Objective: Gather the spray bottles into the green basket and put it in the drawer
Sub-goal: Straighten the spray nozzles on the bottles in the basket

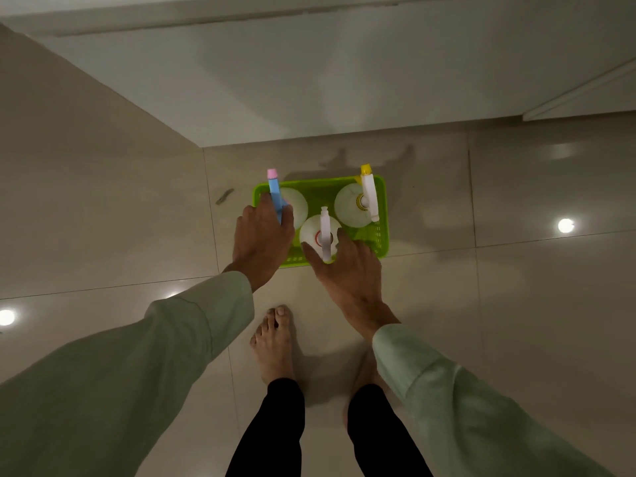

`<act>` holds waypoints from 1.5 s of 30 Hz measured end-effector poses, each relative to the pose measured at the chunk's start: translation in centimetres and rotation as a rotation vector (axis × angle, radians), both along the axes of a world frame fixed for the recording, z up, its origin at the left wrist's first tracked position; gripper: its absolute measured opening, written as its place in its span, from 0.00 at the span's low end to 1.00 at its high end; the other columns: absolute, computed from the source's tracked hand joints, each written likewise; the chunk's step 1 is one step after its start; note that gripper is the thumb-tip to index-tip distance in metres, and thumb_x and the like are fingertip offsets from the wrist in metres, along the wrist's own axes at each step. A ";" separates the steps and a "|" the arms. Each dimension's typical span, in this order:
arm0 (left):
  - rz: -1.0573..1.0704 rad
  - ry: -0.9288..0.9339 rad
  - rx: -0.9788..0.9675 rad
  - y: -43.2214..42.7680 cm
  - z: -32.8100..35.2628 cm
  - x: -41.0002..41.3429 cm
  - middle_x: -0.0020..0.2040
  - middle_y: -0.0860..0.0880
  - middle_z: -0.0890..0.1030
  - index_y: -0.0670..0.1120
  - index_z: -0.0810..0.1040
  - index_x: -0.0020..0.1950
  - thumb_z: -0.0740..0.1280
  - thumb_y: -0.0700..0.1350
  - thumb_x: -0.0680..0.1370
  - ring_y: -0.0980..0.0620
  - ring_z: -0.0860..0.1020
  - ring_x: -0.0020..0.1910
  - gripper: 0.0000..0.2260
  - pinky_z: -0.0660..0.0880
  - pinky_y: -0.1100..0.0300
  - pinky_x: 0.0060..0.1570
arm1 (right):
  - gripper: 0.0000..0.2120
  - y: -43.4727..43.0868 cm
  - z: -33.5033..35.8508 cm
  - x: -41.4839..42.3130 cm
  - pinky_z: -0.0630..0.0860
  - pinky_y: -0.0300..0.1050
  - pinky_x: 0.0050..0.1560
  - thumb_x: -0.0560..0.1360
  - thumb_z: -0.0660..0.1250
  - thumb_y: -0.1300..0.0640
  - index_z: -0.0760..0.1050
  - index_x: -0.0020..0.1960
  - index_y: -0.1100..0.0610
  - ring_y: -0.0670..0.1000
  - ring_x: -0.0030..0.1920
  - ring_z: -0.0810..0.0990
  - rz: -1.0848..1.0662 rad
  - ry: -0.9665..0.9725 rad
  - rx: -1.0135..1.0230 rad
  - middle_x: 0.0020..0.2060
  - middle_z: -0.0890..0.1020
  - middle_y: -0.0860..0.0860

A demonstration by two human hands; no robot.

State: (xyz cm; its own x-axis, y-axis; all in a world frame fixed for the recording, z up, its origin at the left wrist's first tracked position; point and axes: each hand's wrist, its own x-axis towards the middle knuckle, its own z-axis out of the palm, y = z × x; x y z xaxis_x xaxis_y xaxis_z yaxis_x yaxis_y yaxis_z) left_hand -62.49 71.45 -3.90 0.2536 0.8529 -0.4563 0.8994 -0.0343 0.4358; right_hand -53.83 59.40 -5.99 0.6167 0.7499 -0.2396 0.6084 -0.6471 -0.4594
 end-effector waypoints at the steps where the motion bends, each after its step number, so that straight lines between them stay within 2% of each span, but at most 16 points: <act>1: 0.007 -0.001 -0.003 0.1 0.0 0.0 0.49 0.41 0.80 0.42 0.73 0.61 0.57 0.53 0.82 0.48 0.68 0.43 0.16 0.63 0.55 0.42 | 0.27 -0.3 0.3 0.3 0.78 0.48 0.40 0.72 0.69 0.33 0.80 0.50 0.58 0.57 0.40 0.83 -0.010 -0.041 0.057 0.37 0.85 0.54; 3: 0.010 -0.003 -0.001 0.3 -0.1 0.0 0.49 0.41 0.80 0.43 0.74 0.61 0.58 0.53 0.81 0.49 0.67 0.42 0.16 0.61 0.56 0.42 | 0.30 -0.9 0.8 1.2 0.77 0.49 0.42 0.73 0.66 0.31 0.81 0.52 0.58 0.55 0.43 0.82 -0.044 -0.142 0.194 0.41 0.85 0.53; 5: 0.013 -0.009 -0.003 0.5 -0.2 0.1 0.48 0.41 0.80 0.42 0.75 0.58 0.59 0.53 0.81 0.49 0.67 0.42 0.16 0.61 0.56 0.42 | 0.28 -0.9 1.0 2.8 0.75 0.50 0.44 0.77 0.62 0.33 0.78 0.56 0.58 0.54 0.46 0.79 -0.133 -0.180 0.245 0.46 0.82 0.52; 8: 0.020 -0.008 -0.019 0.7 -0.4 0.4 0.47 0.41 0.79 0.40 0.75 0.55 0.59 0.53 0.81 0.48 0.68 0.43 0.16 0.61 0.56 0.42 | 0.25 0.3 0.9 5.3 0.74 0.52 0.46 0.77 0.64 0.39 0.72 0.63 0.59 0.56 0.50 0.76 -0.244 -0.128 0.188 0.51 0.78 0.55; 11: 0.047 0.009 -0.032 0.9 -0.5 0.7 0.44 0.42 0.77 0.39 0.74 0.52 0.59 0.51 0.81 0.46 0.70 0.43 0.15 0.61 0.55 0.41 | 0.25 2.1 0.2 6.9 0.72 0.51 0.48 0.76 0.66 0.45 0.68 0.68 0.57 0.59 0.52 0.76 -0.154 0.030 0.038 0.53 0.77 0.56; 13: 0.055 0.027 -0.026 0.8 -0.4 0.8 0.43 0.42 0.75 0.38 0.74 0.52 0.58 0.50 0.82 0.46 0.69 0.43 0.15 0.61 0.55 0.41 | 0.21 2.9 -0.4 7.3 0.72 0.51 0.48 0.78 0.64 0.49 0.69 0.66 0.57 0.61 0.52 0.77 -0.097 0.125 -0.023 0.52 0.78 0.57; 16: 0.063 0.041 -0.010 0.5 -0.3 0.9 0.42 0.42 0.73 0.37 0.75 0.52 0.58 0.50 0.82 0.47 0.67 0.42 0.16 0.61 0.54 0.40 | 0.12 3.4 -0.9 7.5 0.66 0.48 0.43 0.80 0.62 0.55 0.73 0.58 0.62 0.64 0.50 0.78 -0.069 0.122 -0.010 0.47 0.81 0.61; 19: 0.059 0.046 0.021 0.2 -0.2 0.8 0.40 0.43 0.70 0.36 0.75 0.51 0.59 0.50 0.82 0.47 0.66 0.40 0.16 0.61 0.54 0.39 | 0.09 3.5 -1.0 7.3 0.64 0.45 0.42 0.80 0.63 0.57 0.75 0.51 0.63 0.63 0.46 0.79 -0.067 0.121 0.011 0.44 0.81 0.60; 23: 0.027 0.041 0.058 0.1 -0.1 0.7 0.39 0.43 0.70 0.36 0.74 0.48 0.59 0.49 0.82 0.46 0.66 0.38 0.16 0.61 0.53 0.39 | 0.07 3.4 -1.0 6.7 0.62 0.44 0.41 0.79 0.64 0.58 0.75 0.50 0.63 0.62 0.44 0.79 -0.070 0.096 0.044 0.42 0.80 0.60; 28: 0.001 0.050 0.071 0.4 -0.3 0.5 0.42 0.39 0.76 0.36 0.75 0.48 0.59 0.50 0.82 0.46 0.67 0.39 0.17 0.61 0.53 0.39 | 0.08 3.6 -1.0 7.0 0.62 0.45 0.40 0.80 0.64 0.58 0.75 0.48 0.63 0.62 0.43 0.78 -0.092 0.116 0.058 0.42 0.80 0.61; 33: -0.031 0.047 0.082 0.6 -0.3 0.6 0.38 0.42 0.73 0.38 0.74 0.47 0.59 0.49 0.82 0.46 0.67 0.38 0.15 0.60 0.53 0.38 | 0.08 4.0 -1.0 7.1 0.60 0.43 0.40 0.79 0.63 0.57 0.75 0.50 0.63 0.61 0.45 0.78 -0.093 0.124 0.036 0.44 0.80 0.60; 39: -0.023 0.037 0.080 0.5 -0.7 0.4 0.39 0.43 0.73 0.38 0.74 0.50 0.59 0.50 0.82 0.45 0.68 0.38 0.15 0.62 0.53 0.40 | 0.08 4.1 -0.9 7.3 0.62 0.44 0.41 0.79 0.63 0.57 0.74 0.51 0.63 0.61 0.45 0.78 -0.091 0.146 0.027 0.44 0.80 0.59; 45: 0.002 0.004 0.044 0.4 -0.8 0.0 0.43 0.40 0.79 0.41 0.74 0.57 0.59 0.53 0.81 0.45 0.69 0.39 0.16 0.63 0.53 0.40 | 0.10 4.0 -0.9 7.3 0.63 0.44 0.41 0.78 0.65 0.55 0.74 0.52 0.62 0.62 0.46 0.79 -0.097 0.167 0.012 0.44 0.80 0.58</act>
State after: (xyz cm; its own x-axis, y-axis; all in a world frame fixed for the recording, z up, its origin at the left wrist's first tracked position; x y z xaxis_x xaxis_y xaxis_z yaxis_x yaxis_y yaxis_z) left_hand -62.49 71.83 -4.75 0.2503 0.8725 -0.4196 0.9012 -0.0515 0.4304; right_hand -46.55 63.42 -6.93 0.6390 0.6922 -0.3355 0.4580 -0.6928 -0.5570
